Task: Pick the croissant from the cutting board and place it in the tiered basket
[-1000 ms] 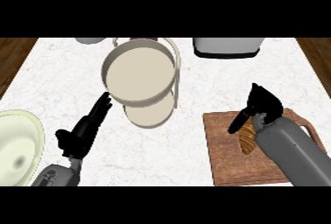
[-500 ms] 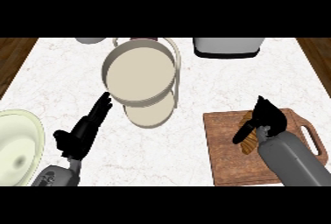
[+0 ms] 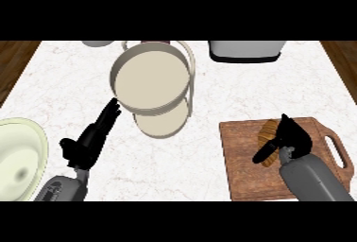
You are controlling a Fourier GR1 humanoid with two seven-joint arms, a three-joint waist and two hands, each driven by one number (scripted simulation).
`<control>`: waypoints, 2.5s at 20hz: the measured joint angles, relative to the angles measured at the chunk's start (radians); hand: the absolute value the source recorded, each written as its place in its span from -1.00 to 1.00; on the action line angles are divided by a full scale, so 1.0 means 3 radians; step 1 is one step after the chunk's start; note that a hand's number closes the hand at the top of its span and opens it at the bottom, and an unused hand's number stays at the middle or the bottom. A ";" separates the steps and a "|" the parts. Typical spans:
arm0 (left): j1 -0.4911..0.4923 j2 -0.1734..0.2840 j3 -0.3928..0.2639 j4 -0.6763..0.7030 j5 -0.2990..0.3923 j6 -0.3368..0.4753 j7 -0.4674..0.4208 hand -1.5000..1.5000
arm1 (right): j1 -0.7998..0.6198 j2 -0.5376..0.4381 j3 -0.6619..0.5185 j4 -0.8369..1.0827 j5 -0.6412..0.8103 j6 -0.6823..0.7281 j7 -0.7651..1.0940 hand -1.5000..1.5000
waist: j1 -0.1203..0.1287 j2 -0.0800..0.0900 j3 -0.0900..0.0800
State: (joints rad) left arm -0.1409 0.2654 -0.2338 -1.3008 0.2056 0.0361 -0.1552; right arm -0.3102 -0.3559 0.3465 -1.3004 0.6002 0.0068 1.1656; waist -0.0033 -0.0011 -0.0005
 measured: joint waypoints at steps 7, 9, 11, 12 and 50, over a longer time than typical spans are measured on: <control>0.0108 -0.0029 0.0038 -0.0148 -0.0070 -0.0057 0.0070 0.00 | 0.0017 0.0186 -0.0193 0.0113 0.0303 -0.0127 -0.0269 1.00 | 0.0016 -0.0003 -0.0004; 0.0098 -0.0015 0.0089 -0.0149 -0.0064 -0.0110 0.0082 0.00 | -0.0037 0.0249 -0.0240 0.0235 0.0432 -0.0223 -0.0365 1.00 | 0.0018 -0.0003 -0.0007; 0.0148 -0.0047 0.0100 -0.0174 -0.0114 -0.0127 0.0068 0.00 | -0.0081 0.0294 -0.0302 0.0291 0.0533 -0.0253 -0.0415 1.00 | 0.0017 -0.0003 -0.0008; 0.0104 -0.0087 0.0112 -0.0138 -0.0147 -0.0115 0.0086 0.00 | -0.0092 0.0322 -0.0327 0.0305 0.0579 -0.0264 -0.0436 1.00 | 0.0016 -0.0002 -0.0006; 0.0046 -0.0305 0.0236 -0.0114 -0.0381 -0.0212 0.0172 0.00 | -0.0170 0.1052 0.0472 -0.3100 0.1838 0.0418 -0.0114 1.00 | 0.0058 0.0007 -0.0007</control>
State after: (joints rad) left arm -0.1272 0.1741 -0.1631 -1.3351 0.0911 -0.0274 -0.1038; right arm -0.3612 -0.0402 0.4881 -2.2304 1.1515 0.1323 1.1314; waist 0.0141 0.0009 -0.0027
